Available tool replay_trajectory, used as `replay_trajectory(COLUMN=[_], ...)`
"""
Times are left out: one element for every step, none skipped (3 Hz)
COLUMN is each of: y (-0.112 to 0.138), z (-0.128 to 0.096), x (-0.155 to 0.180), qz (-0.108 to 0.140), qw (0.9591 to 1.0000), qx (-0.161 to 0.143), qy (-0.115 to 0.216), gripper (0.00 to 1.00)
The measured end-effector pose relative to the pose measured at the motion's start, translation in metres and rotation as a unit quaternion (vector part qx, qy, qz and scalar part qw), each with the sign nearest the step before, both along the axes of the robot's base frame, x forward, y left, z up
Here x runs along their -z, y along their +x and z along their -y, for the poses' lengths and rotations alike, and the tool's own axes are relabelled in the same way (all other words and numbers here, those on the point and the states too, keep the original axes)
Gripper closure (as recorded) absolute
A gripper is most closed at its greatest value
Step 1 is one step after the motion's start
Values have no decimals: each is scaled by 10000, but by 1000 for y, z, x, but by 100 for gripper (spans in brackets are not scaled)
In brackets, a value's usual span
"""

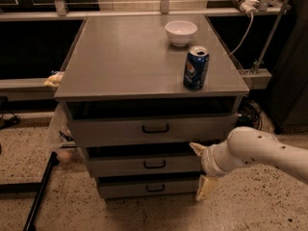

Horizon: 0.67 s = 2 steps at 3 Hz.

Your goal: Open middle drawer

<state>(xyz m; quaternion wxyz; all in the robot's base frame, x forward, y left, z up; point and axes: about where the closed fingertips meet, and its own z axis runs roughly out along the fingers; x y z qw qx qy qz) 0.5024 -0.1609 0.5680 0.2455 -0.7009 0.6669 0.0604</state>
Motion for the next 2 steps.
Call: replay_trajectory(y=[18, 18], z=[3, 3], x=[45, 45], qz=[-51, -51], qw=[9998, 9998], qx=[147, 146], qy=[115, 115], gripper=[0, 0])
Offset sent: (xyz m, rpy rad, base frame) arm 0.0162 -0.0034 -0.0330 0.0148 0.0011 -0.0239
